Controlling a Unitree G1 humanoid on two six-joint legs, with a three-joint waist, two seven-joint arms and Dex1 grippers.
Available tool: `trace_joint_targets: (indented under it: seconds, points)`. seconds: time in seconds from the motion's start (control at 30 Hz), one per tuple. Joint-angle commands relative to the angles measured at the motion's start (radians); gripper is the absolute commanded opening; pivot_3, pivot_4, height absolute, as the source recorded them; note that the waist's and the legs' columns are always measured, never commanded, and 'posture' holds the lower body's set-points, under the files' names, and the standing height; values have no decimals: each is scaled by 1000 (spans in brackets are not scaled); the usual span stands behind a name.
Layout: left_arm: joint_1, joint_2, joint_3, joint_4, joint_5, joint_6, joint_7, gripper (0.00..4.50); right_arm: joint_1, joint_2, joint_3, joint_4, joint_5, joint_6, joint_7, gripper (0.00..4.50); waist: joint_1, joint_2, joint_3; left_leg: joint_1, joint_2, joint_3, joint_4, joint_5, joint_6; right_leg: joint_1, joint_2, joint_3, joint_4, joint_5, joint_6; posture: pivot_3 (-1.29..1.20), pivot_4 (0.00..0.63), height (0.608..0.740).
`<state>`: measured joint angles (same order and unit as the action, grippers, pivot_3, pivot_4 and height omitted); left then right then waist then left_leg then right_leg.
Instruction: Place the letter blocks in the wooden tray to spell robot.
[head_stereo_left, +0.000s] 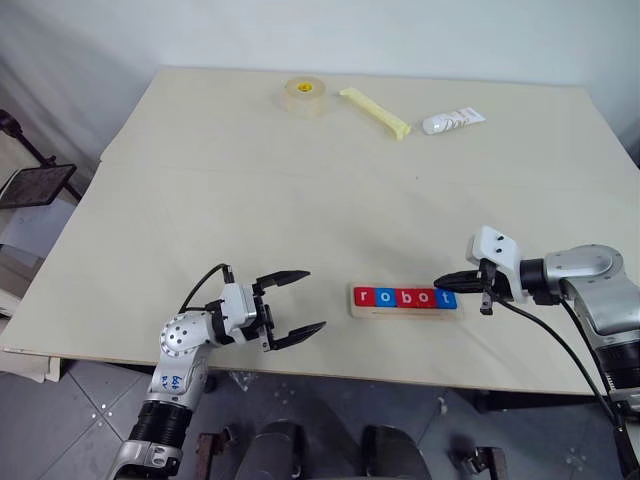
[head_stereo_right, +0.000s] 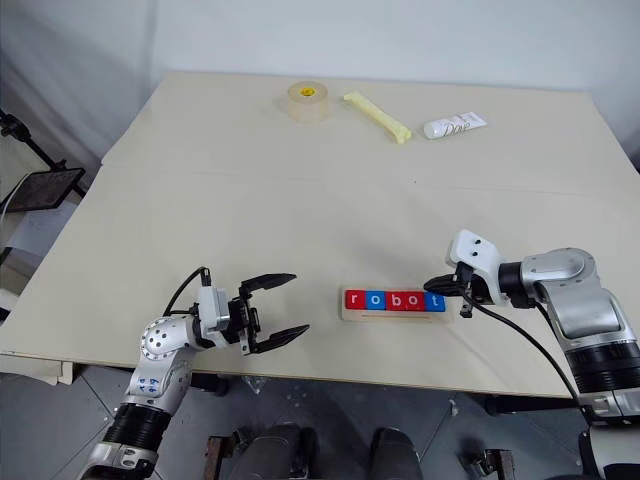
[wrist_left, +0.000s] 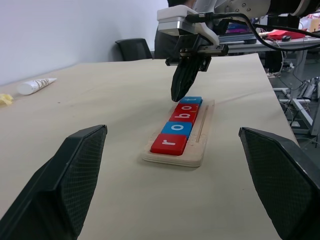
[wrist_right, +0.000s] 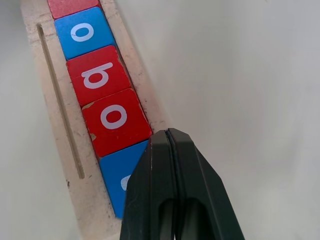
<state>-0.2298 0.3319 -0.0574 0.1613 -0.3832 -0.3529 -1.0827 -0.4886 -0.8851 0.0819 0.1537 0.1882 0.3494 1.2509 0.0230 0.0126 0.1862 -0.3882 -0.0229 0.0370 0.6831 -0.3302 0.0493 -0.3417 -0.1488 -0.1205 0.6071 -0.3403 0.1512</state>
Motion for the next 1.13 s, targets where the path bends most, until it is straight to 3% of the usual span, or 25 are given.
trace_joint_targets:
  seconds: [0.03, 0.2, 0.3, 0.43, 0.67, 0.9, 1.13]
  points:
    - [-12, 3, 3, -16, 0, -16, -2, 4500, 5, -13, -69, -72, 45, 6, -15, 17, 1, 0, 0, 0, 0, 0, 0, 0, 0, 0, 0, 0, 0, 0, 0, 0, 150, 740]
    - [-13, 5, 5, -11, -3, -16, -7, 4500, 80, -37, -149, -121, 89, 14, -23, 17, 5, 0, 0, 0, 0, 0, 0, 0, 0, 0, 0, 0, 0, 0, 0, 0, 150, 740]
    - [-2, 18, 15, -20, -13, -12, -15, 4500, 187, -49, -245, -155, 144, -15, -3, 588, 7, 0, 0, 0, 0, -2, 0, 0, 0, 1, 0, -2, 0, 0, 0, 0, 150, 740]
    - [1, 60, 57, -15, -2, -7, 14, 4500, 353, -56, -371, -121, 211, -144, 99, 1928, 4, 0, 0, 0, 0, -1, -1, 0, 0, 1, 0, -2, 0, 0, 0, 0, 150, 740]
    - [-29, 132, 105, 16, -54, 41, -36, 4500, 419, -23, -477, 17, 288, -326, 204, 4399, -1, 0, 0, 2, 0, 2, -1, 0, 0, 2, 0, 0, 0, 0, 0, 0, 150, 740]
    - [-52, 183, 159, 29, -133, 83, -124, 4500, 408, -69, -519, 171, 345, -431, 351, 4458, 0, 0, 0, 2, 0, 1, -1, 0, 0, 2, 0, 0, 0, 0, 0, 0, 150, 740]
    - [-63, 191, 189, 36, -177, 113, -195, 4500, 392, -143, -509, 282, 386, -481, 364, 4458, 0, 0, 0, 2, 0, 1, -1, 0, 0, 2, 0, 0, -1, 0, 0, 0, 150, 740]
